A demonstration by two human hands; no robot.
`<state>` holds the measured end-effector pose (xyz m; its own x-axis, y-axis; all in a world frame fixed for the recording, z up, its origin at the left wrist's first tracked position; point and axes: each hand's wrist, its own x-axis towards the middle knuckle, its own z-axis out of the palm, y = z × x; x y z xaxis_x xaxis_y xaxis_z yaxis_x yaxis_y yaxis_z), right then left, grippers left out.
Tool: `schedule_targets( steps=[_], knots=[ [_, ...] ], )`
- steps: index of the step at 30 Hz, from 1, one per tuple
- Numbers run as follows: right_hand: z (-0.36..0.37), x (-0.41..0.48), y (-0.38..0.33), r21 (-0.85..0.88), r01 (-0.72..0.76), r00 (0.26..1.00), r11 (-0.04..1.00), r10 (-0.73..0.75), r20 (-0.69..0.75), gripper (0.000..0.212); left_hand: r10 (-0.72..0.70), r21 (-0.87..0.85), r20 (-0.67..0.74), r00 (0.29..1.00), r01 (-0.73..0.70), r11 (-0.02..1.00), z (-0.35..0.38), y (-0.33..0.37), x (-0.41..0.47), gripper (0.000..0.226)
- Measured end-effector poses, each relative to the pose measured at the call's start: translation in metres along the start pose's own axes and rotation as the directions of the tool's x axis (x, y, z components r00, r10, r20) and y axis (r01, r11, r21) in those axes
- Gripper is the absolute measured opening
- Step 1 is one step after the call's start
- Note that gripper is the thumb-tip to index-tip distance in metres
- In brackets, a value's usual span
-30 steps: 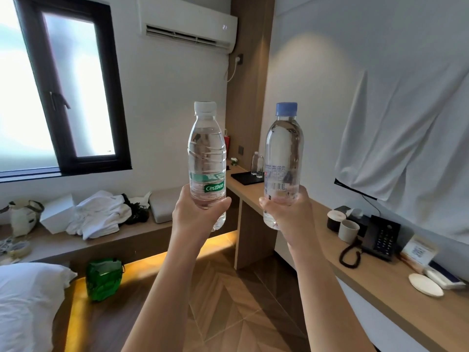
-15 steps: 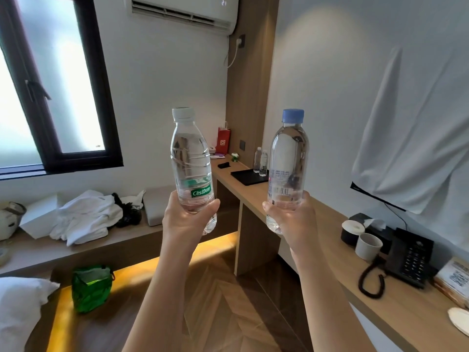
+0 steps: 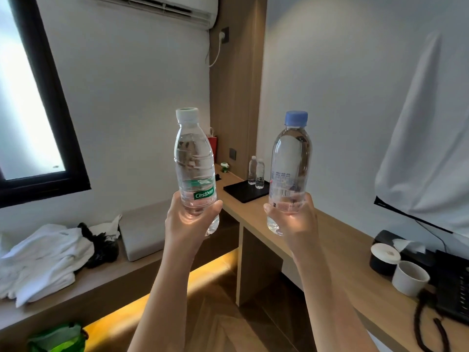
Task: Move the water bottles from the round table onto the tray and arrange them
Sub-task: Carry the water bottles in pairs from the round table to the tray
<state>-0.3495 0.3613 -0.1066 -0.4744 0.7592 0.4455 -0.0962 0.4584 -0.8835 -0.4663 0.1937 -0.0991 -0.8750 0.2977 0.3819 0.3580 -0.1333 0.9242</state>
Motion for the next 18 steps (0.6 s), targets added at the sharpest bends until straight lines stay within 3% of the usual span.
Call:
schedule_targets(
  steps=[6,13,18],
  knots=[
    [0.053,0.041,0.021,-0.09,0.06,0.997,0.994,-0.064,-0.051,0.067,0.02,0.021,0.039,0.999,-0.021,1.0,-0.002,-0.034,0.075,0.059],
    [0.095,0.094,0.057,-0.156,-0.007,0.992,0.988,-0.014,-0.128,0.061,0.008,0.051,0.052,0.999,-0.01,0.999,0.01,-0.077,0.134,0.058],
    [0.119,0.138,0.096,-0.046,-0.084,0.991,0.995,0.078,-0.107,0.058,0.003,0.068,0.069,0.998,-0.008,0.998,0.031,-0.106,0.176,0.056]
  ],
)
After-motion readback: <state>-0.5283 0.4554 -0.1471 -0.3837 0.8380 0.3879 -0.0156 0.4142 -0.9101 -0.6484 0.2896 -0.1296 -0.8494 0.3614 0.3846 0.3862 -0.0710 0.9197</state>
